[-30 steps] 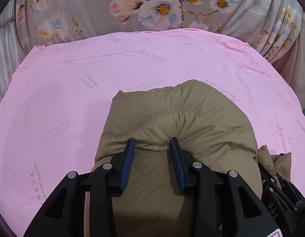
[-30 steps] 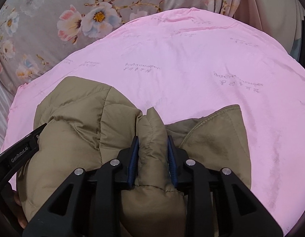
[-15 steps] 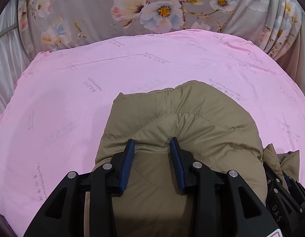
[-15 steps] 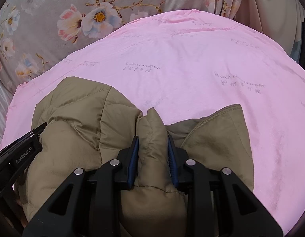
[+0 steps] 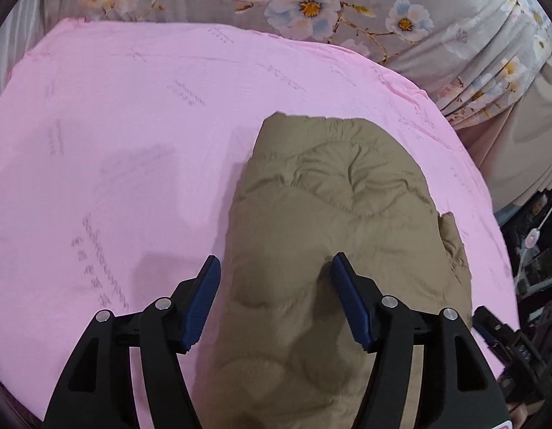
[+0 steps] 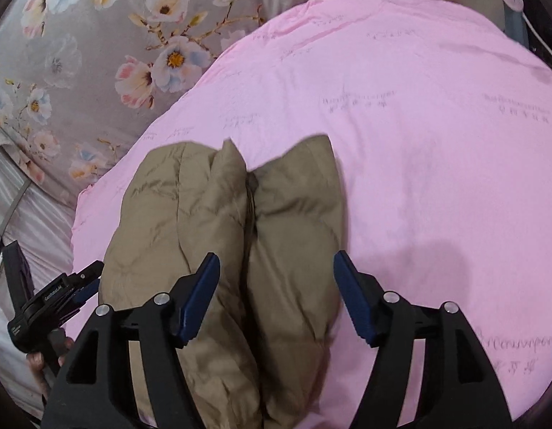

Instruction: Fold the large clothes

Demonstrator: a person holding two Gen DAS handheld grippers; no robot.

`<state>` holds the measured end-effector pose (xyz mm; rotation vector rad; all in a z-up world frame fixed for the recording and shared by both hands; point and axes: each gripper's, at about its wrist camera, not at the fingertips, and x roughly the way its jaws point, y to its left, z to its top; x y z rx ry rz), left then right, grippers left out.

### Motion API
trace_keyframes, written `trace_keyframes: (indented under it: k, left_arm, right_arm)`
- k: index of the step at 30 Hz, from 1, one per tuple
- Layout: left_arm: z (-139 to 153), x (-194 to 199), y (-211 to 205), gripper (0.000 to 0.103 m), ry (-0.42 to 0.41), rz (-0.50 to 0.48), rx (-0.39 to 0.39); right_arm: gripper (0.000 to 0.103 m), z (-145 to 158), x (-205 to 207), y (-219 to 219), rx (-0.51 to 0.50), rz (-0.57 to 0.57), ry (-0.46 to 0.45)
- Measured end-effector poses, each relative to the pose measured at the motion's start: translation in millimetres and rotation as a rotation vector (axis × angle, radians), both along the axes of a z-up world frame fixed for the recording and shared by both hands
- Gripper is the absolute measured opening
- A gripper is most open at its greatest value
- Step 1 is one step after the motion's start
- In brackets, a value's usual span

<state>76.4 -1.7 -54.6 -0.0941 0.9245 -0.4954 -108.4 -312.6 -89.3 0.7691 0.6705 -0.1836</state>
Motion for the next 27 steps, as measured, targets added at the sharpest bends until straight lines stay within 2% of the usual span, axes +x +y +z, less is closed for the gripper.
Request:
trace_keyframes:
  k: [4, 6, 9, 13, 18, 20, 23, 27]
  left_arm:
    - [-14, -5, 29, 0.063, 0.138, -0.007, -0.136]
    - [-22, -6, 40, 0.063, 0.203, -0.017, -0.217]
    - [-32, -10, 49, 0.063, 0.249, -0.043, -0.286]
    - [-37, -10, 49, 0.065, 0.257, -0.065, -0.304]
    - [-38, 0, 59, 0.066, 0.293, -0.066, -0.35]
    - [-34, -3, 61, 0.065, 0.277, -0.083, -0.323]
    - [-35, -13, 56, 0.065, 0.28, -0.171, -0.254]
    - [-46, -16, 57, 0.069, 0.31, -0.224, -0.269]
  right_arm:
    - [0.065, -17, -13, 12, 0.106, 0.09, 0.018]
    - [0.069, -24, -14, 22, 0.14, 0.114, 0.027]
    - [0.072, -30, -11, 37, 0.185, 0.153, 0.023]
    - [0.077, -33, -4, 44, 0.221, 0.166, -0.005]
    - [0.076, -43, -9, 33, 0.331, 0.183, -0.009]
    - [0.075, -44, -16, 33, 0.35, 0.205, 0.007]
    - [0.076, -46, -26, 38, 0.343, 0.262, 0.025]
    - [0.077, -50, -29, 38, 0.359, 0.298, -0.001]
